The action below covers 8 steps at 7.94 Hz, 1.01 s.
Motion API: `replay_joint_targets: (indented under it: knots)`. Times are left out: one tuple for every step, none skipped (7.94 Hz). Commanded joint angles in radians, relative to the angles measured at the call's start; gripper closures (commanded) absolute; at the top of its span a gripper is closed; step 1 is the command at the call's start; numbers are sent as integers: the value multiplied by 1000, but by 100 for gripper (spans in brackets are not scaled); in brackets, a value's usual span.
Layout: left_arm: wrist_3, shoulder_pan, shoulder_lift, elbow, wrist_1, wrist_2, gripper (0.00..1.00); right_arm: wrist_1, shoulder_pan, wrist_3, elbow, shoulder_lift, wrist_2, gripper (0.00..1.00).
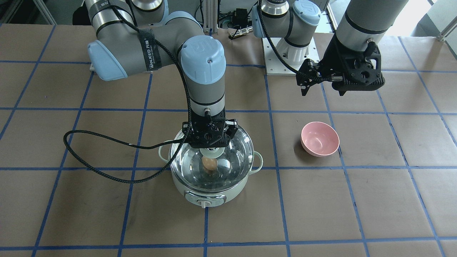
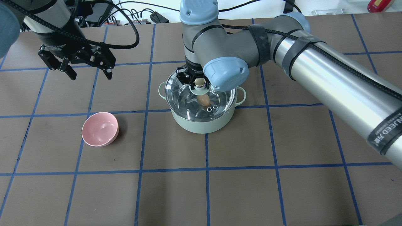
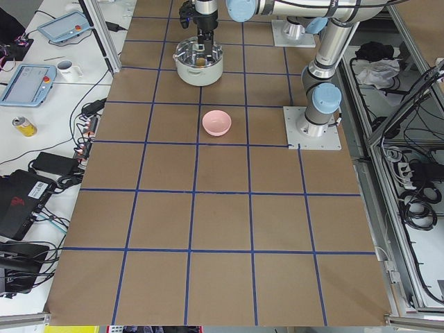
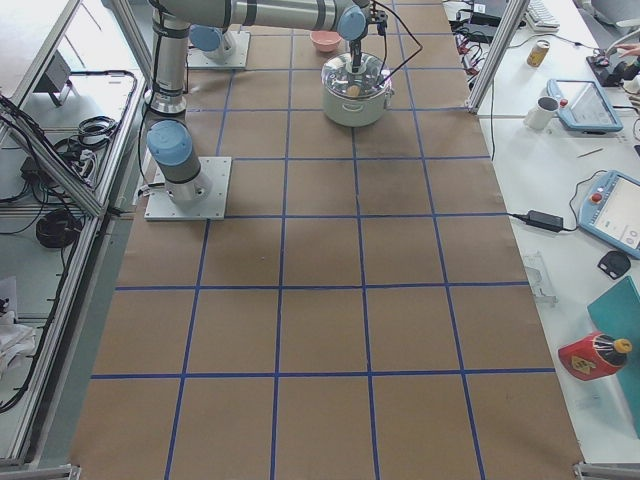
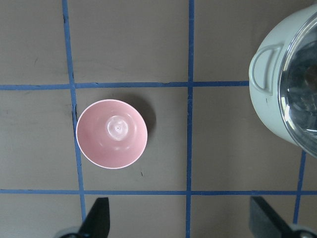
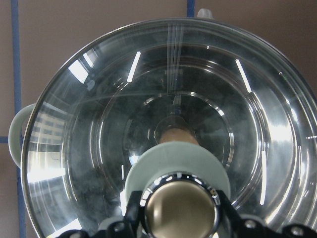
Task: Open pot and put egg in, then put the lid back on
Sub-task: 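Lower the glass lid onto the pot with the right gripper and seat it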
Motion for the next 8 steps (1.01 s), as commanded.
replay_joint_targets:
  knots:
    - [1, -1, 0, 0, 0, 0, 0, 0, 1, -1, 14, -8, 1, 100]
    - [-1, -1, 0, 0, 0, 0, 0, 0, 1, -3, 16, -8, 0, 100]
    - [-1, -1, 0, 0, 0, -1, 0, -8, 1, -3, 16, -8, 0, 100]
    - [1, -1, 0, 0, 0, -2, 0, -9, 1, -4, 16, -7, 0, 100]
    - [-1, -1, 0, 0, 0, -2, 0, -17, 1, -15, 16, -5, -2, 100]
    - [-1, -1, 0, 0, 0, -2, 0, -34, -6, -30, 16, -5, -3, 100]
    - [-1, -1, 0, 0, 0, -2, 0, -45, -9, -43, 16, -2, -3, 100]
    - [-1, -1, 0, 0, 0, -2, 0, -48, -9, -43, 16, -2, -3, 100]
